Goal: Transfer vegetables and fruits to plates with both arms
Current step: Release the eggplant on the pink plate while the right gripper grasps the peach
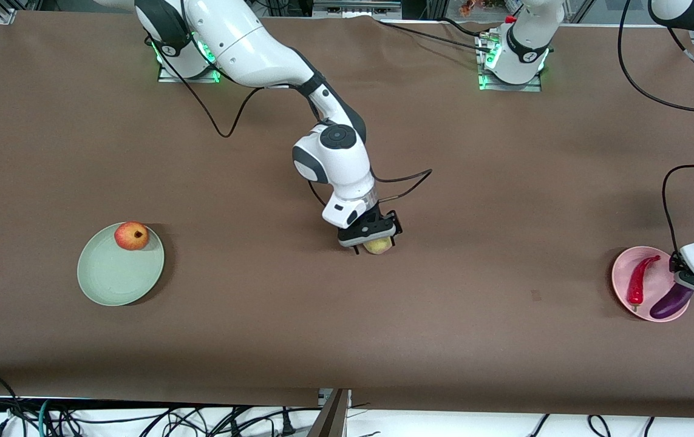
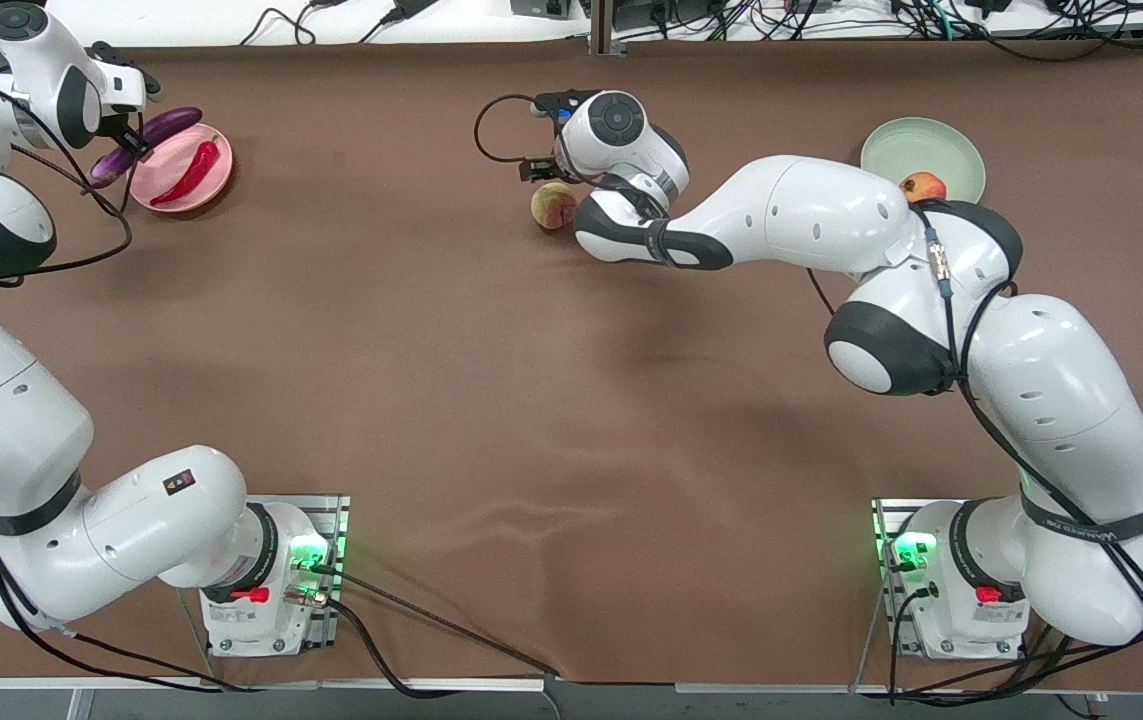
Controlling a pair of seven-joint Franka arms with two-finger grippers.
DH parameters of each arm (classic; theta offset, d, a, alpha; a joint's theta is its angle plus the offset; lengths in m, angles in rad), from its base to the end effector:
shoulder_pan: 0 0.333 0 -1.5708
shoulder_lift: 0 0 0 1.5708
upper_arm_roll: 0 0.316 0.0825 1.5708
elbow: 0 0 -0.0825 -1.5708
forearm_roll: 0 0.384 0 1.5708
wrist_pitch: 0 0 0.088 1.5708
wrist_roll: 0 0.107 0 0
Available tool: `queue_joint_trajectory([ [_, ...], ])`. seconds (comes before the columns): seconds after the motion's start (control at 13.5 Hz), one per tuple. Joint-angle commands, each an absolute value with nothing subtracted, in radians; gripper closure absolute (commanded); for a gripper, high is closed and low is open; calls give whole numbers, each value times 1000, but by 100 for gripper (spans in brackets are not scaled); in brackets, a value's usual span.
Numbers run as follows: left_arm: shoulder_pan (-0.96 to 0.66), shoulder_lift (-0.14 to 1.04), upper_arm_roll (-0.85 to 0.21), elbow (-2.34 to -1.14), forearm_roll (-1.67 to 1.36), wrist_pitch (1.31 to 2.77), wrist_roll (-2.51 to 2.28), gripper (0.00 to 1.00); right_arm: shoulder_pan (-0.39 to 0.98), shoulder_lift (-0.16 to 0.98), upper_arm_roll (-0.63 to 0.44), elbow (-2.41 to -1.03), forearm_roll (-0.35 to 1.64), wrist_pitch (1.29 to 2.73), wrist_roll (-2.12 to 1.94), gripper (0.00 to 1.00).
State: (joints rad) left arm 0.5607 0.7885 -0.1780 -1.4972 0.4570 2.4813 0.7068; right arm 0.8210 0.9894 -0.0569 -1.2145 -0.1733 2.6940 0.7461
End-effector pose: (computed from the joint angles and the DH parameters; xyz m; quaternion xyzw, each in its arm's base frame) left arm 0.6723 0.2953 0.2266 -0.9465 0.2884 -0.0404 0.1390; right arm 0.5598 0.5653 0.2240 -0.9630 -0.0933 -0.2273 0.1107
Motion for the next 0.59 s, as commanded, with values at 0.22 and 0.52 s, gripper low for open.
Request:
queue_joint_trajectory([
  [0.22,557,807,-178,-1459,453,2480,706,0,851,1043,-67,-1178,-224,2727,753,0],
  [0.52,557,773,-190,-1462,448,2456,707,0,853,1055,-69,-1178,-274,2734,753,0],
])
